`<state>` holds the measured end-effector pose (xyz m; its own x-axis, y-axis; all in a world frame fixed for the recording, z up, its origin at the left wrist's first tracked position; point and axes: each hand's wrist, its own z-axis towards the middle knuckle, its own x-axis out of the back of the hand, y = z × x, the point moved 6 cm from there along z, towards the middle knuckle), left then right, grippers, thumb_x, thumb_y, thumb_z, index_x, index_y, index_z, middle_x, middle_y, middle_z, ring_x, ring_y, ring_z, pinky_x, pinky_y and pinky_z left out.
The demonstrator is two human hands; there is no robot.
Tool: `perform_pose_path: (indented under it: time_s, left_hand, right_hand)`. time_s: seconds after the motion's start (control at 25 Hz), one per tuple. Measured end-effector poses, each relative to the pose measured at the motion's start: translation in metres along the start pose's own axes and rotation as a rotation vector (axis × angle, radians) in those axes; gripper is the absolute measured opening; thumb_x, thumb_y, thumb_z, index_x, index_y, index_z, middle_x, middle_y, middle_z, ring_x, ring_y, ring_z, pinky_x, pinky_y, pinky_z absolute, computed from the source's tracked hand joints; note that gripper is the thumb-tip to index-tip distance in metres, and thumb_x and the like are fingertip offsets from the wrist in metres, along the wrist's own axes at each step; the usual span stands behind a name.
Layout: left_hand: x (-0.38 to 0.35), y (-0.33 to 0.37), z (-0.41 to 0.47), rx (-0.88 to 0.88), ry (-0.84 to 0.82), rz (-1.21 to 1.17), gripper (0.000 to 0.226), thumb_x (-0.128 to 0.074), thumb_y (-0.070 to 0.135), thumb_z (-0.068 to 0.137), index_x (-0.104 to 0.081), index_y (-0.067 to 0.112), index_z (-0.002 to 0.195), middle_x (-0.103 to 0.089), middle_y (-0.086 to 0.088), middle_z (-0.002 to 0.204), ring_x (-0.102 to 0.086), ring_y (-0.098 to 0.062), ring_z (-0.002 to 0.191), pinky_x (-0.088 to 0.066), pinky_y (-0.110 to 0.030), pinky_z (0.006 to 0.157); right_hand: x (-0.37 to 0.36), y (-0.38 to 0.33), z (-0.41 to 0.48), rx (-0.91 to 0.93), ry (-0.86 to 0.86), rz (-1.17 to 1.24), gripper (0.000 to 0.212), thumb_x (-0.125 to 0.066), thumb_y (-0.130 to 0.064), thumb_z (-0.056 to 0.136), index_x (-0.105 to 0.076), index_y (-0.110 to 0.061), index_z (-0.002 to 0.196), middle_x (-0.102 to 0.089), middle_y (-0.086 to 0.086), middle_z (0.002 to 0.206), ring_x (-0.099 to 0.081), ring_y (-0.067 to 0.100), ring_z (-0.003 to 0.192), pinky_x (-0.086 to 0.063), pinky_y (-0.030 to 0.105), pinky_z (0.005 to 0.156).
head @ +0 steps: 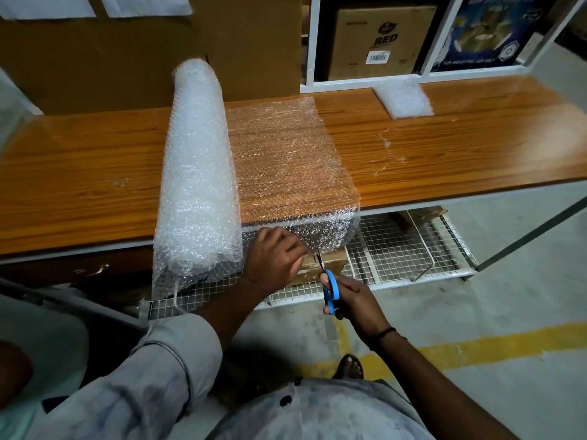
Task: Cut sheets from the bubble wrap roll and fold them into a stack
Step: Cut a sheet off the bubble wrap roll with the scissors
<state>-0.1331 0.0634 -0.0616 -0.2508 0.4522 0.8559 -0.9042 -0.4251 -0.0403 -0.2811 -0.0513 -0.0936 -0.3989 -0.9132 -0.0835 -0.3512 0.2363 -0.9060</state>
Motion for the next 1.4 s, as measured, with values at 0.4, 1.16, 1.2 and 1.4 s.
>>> perform_pose_path:
  time_s: [0.4, 1.16, 1.2, 1.4]
  left_hand:
    - [0.002, 0.001, 0.005, -0.012, 0.053, -0.031, 0.012, -0.068, 0.031, 0.092, -0.077, 0.025, 0.098, -0.072, 0.005, 0.097, -0.062, -0.025, 0.092, -0.040, -0.038, 0.077]
    - [0.002, 0.001, 0.010, -0.070, 0.090, -0.085, 0.010, -0.071, 0.029, 0.090, -0.078, 0.025, 0.096, -0.073, 0.004, 0.095, -0.062, -0.024, 0.088, -0.038, -0.037, 0.078]
    - [0.003, 0.001, 0.010, -0.074, 0.093, -0.091, 0.010, -0.070, 0.029, 0.091, -0.078, 0.025, 0.096, -0.072, 0.004, 0.094, -0.062, -0.024, 0.088, -0.038, -0.037, 0.079]
    - [0.003, -0.002, 0.011, -0.088, 0.096, -0.119, 0.012, -0.070, 0.029, 0.091, -0.078, 0.025, 0.099, -0.071, 0.005, 0.095, -0.061, -0.023, 0.089, -0.039, -0.038, 0.078]
  right_hand:
    - [-0.001, -0.004, 0.014, 0.070, -0.004, -0.041, 0.030, -0.072, -0.030, 0.093, -0.073, -0.019, 0.121, -0.077, 0.015, 0.091, -0.061, 0.024, 0.068, -0.040, 0.028, 0.057]
    - [0.008, -0.008, 0.023, 0.074, 0.050, 0.026, 0.014, -0.073, -0.014, 0.094, -0.073, -0.006, 0.105, -0.060, 0.016, 0.065, -0.052, 0.016, 0.048, -0.035, 0.022, 0.047]
    - [0.007, -0.009, 0.026, 0.069, 0.046, 0.035, 0.014, -0.072, -0.016, 0.094, -0.074, -0.007, 0.104, -0.060, 0.017, 0.066, -0.052, 0.017, 0.049, -0.035, 0.023, 0.048]
    - [0.005, -0.014, 0.040, 0.072, 0.021, 0.013, 0.025, -0.074, -0.030, 0.093, -0.074, -0.010, 0.108, -0.061, 0.015, 0.071, -0.054, 0.021, 0.055, -0.033, 0.029, 0.053]
